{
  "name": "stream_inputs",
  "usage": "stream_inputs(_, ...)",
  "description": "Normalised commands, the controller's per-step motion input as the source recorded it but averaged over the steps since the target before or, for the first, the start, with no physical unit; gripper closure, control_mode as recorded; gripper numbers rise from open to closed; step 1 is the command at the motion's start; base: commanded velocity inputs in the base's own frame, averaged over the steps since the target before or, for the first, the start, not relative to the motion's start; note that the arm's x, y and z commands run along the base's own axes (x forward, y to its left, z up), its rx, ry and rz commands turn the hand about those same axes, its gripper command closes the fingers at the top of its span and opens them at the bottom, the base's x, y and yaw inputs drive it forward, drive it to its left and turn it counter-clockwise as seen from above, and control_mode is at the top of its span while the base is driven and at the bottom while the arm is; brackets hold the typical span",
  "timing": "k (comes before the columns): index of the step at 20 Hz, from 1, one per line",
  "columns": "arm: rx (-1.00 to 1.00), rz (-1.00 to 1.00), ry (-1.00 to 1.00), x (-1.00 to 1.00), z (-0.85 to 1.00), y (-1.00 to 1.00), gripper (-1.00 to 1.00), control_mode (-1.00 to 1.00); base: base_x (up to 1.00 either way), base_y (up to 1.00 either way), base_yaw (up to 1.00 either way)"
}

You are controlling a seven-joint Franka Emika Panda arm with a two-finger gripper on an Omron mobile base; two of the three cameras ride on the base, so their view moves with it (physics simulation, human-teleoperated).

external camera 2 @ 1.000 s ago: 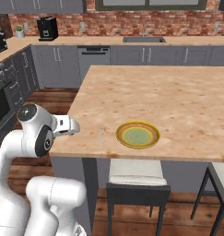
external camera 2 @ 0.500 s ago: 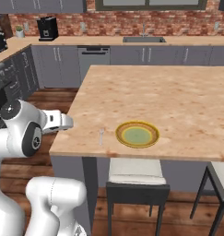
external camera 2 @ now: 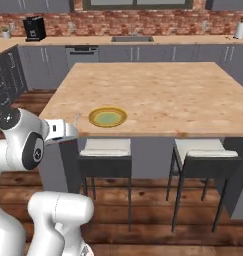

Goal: Take the fork and place it on the left side of the plate. Then take the spoon and place it on the right side of the plate. Make sure they're directly next to the plate.

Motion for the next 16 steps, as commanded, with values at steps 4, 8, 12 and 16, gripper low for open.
stream_inputs(4, 0.00, 0.00, 0.00, 0.00, 0.00, 0.00, -1.00, 1.00, -0.82, -1.00, -0.06)
stream_inputs(8, 0.00, 0.00, 0.00, 0.00, 0.00, 0.00, -1.00, 1.00, -0.50, -1.00, -0.04)
stream_inputs(12, 0.00, 0.00, 0.00, 0.00, 0.00, 0.00, -1.00, 1.00, -0.05, -1.00, -0.01)
stream_inputs(16, 0.00, 0.00, 0.00, 0.00, 0.00, 0.00, -1.00, 1.00, 0.09, -1.00, 0.00)
